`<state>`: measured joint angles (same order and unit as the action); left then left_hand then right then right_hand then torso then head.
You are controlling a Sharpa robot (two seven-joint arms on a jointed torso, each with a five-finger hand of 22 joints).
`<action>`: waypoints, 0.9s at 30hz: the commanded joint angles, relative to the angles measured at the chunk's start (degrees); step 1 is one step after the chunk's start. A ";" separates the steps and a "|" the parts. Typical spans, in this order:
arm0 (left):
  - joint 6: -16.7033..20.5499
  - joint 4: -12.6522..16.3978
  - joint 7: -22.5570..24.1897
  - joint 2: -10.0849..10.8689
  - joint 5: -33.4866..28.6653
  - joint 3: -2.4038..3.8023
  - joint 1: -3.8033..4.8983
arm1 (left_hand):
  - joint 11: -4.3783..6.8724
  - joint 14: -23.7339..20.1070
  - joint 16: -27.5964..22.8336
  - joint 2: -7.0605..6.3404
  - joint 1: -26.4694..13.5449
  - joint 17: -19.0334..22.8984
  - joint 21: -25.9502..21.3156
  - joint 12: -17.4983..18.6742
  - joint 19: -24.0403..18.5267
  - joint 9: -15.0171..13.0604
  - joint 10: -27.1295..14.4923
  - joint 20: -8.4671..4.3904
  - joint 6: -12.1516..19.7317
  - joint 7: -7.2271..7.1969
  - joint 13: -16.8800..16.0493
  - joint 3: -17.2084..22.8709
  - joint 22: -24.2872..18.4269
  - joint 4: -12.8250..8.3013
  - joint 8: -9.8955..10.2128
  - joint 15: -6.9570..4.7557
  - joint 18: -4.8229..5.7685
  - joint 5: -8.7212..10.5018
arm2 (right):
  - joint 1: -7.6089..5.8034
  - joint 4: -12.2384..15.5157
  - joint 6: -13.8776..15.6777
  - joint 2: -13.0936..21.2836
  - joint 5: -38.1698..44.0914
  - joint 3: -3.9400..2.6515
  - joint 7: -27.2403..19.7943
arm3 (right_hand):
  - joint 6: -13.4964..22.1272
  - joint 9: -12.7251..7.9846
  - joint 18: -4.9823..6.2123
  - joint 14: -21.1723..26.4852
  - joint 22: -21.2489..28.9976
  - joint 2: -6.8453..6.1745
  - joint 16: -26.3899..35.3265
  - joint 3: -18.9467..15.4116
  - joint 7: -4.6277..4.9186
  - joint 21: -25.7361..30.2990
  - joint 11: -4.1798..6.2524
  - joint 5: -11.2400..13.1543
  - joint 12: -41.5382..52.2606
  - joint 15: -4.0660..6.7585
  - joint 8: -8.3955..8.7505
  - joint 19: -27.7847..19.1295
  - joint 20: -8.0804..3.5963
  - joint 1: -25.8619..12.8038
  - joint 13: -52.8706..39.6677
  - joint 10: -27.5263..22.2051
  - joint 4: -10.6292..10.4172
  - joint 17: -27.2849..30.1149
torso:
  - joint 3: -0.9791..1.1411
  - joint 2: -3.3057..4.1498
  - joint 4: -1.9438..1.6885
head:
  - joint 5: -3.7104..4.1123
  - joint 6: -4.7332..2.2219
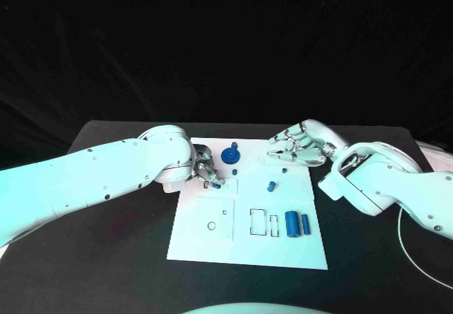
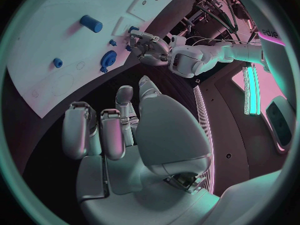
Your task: Assemble the parts on the task board
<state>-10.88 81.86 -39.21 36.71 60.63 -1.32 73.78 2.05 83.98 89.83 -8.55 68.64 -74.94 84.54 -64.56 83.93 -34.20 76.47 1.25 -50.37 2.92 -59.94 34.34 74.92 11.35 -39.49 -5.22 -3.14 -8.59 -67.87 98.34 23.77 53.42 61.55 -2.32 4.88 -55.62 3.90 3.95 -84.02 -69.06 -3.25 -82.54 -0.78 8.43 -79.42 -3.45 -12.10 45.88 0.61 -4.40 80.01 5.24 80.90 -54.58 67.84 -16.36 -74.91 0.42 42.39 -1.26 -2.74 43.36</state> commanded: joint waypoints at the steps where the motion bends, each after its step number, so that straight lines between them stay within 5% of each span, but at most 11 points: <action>1: -2.80 -0.39 -4.32 -0.41 0.36 -0.47 -0.49 | 0.02 6.02 0.17 0.24 -0.88 -15.06 0.31 -0.34 1.79 -3.35 0.62 0.01 -1.15 -0.95 -0.13 7.32 6.11 -7.19 -0.28 0.02 1.06 0.04 | 0.05 0.11 -0.17 0.01 0.00 0.00 -0.72 | -0.50 0.04 0.36 -3.33 0.07 0.10 0.19 -0.21 -0.05 0.26 0.07 -0.19 0.20 0.36 -0.12 -0.11 -0.17 -0.36 0.04 -0.14 0.00 -4.05 | 0.04 0.02 0.05 | -0.06 -0.06; 27: -5.72 -3.04 -4.56 -2.31 1.63 -0.71 -0.49 | 0.95 6.02 0.17 1.35 -7.11 -15.06 1.76 -2.15 3.00 -2.53 2.22 -0.77 -3.92 -2.12 -1.91 0.87 8.75 -4.47 -0.54 -0.80 1.63 0.21 | 0.05 0.34 -0.81 0.09 -0.07 0.01 -0.20 | -0.61 0.02 0.40 -3.19 0.29 0.36 0.69 -1.08 -0.05 0.42 0.06 -0.64 0.28 0.37 -0.04 -0.19 -0.19 -1.51 0.24 -0.18 -0.19 -3.41 | 0.00 -0.02 0.00 | -0.08 0.19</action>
<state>-13.21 79.07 -39.30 34.50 61.64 -1.39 74.06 2.91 83.98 89.83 -7.27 62.08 -74.92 86.04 -66.41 83.94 -36.78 78.35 0.82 -53.19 1.37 -61.80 35.00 74.91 7.32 -40.20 -5.64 -2.26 -8.54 -67.86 98.58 23.70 53.54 61.38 -2.32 4.80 -55.79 3.89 3.95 -84.02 -68.85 -2.77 -82.22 -1.56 8.25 -79.21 -3.45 -12.54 45.87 0.61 -4.40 80.01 5.24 79.96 -54.35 67.84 -16.49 -74.95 0.42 42.41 -1.26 -2.74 43.54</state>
